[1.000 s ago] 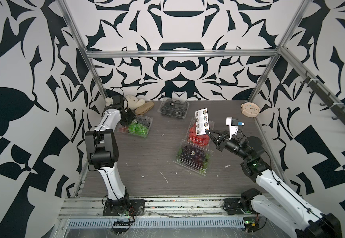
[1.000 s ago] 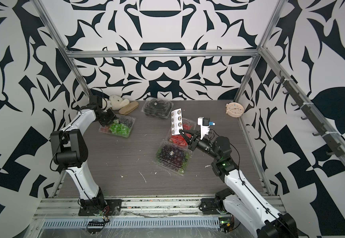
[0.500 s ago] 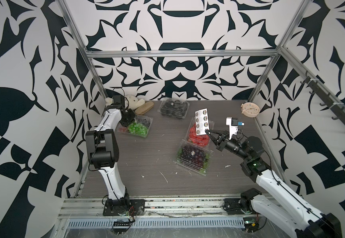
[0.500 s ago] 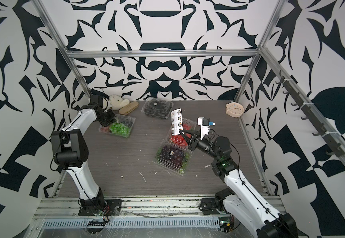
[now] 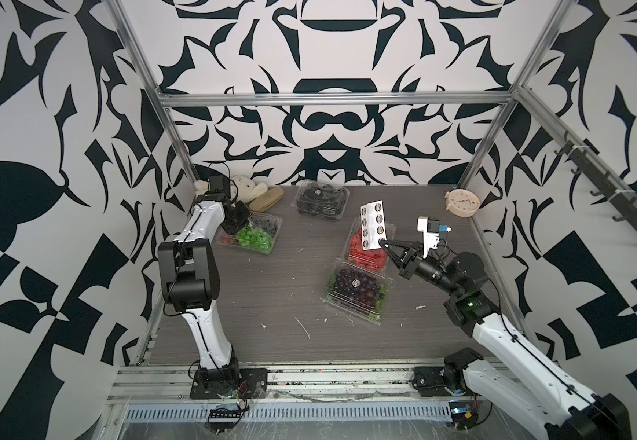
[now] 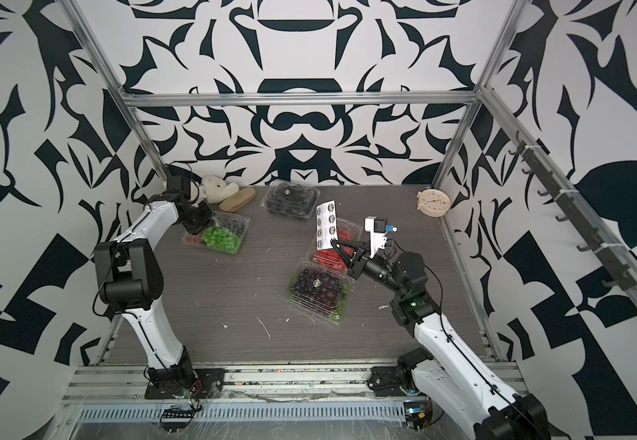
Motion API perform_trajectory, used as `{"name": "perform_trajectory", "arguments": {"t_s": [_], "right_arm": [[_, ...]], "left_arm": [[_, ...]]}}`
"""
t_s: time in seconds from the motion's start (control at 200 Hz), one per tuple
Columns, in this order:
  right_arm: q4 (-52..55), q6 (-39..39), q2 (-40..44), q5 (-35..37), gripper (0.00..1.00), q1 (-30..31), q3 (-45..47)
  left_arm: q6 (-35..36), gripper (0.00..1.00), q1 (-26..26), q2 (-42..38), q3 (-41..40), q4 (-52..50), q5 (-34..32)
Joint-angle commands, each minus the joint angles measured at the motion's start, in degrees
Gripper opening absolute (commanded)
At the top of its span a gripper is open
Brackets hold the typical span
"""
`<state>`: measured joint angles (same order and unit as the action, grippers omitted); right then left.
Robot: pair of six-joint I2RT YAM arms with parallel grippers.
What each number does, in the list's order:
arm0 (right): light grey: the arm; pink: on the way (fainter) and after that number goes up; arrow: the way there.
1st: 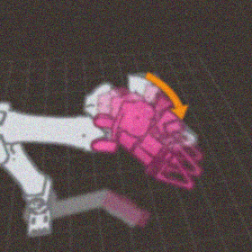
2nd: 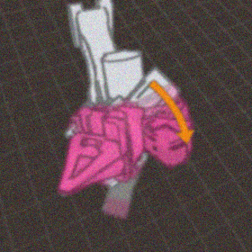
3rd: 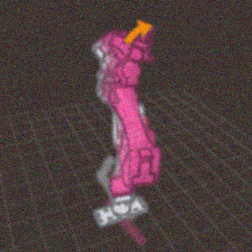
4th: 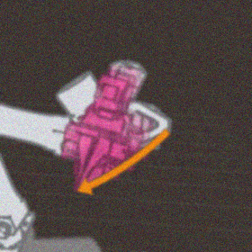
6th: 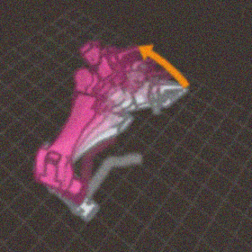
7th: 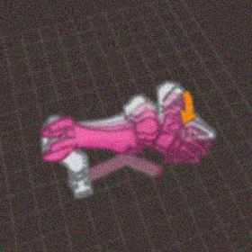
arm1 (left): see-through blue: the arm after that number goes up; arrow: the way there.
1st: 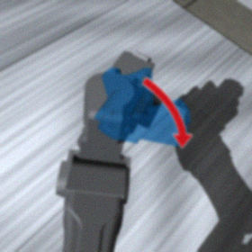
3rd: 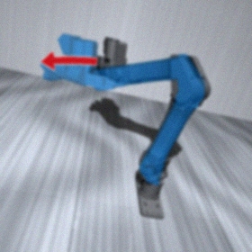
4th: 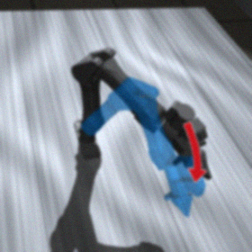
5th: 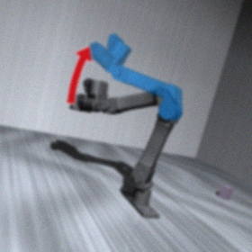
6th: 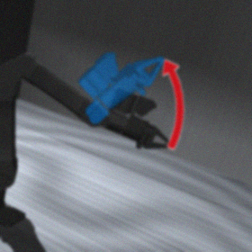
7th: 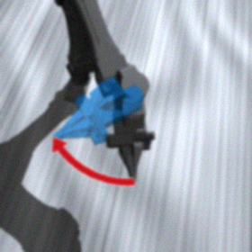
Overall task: Label fruit boxes
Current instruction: Stick the label on the fruit box.
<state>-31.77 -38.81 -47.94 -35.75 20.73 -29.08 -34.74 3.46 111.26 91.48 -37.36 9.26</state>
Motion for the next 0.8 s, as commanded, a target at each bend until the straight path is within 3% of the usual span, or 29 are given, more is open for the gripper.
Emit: {"name": "perform_trajectory", "arguments": {"t_s": [0.0, 0.42, 0.795], "right_arm": [[-2.7, 0.3, 0.3, -0.1, 0.00, 0.1, 0.0], [-2.7, 0.4, 0.2, 0.0, 0.00, 0.1, 0.0], [-2.7, 0.4, 0.0, 0.0, 0.00, 0.2, 0.0]], "left_arm": [[-0.4, 0.00, -0.1, 0.2, 0.5, -0.1, 1.4], [-0.5, 0.00, -0.2, 3.1, 0.3, 0.1, 2.2], [-1.3, 0.00, -0.3, 4.0, -0.2, 2.8, 6.9]]}}
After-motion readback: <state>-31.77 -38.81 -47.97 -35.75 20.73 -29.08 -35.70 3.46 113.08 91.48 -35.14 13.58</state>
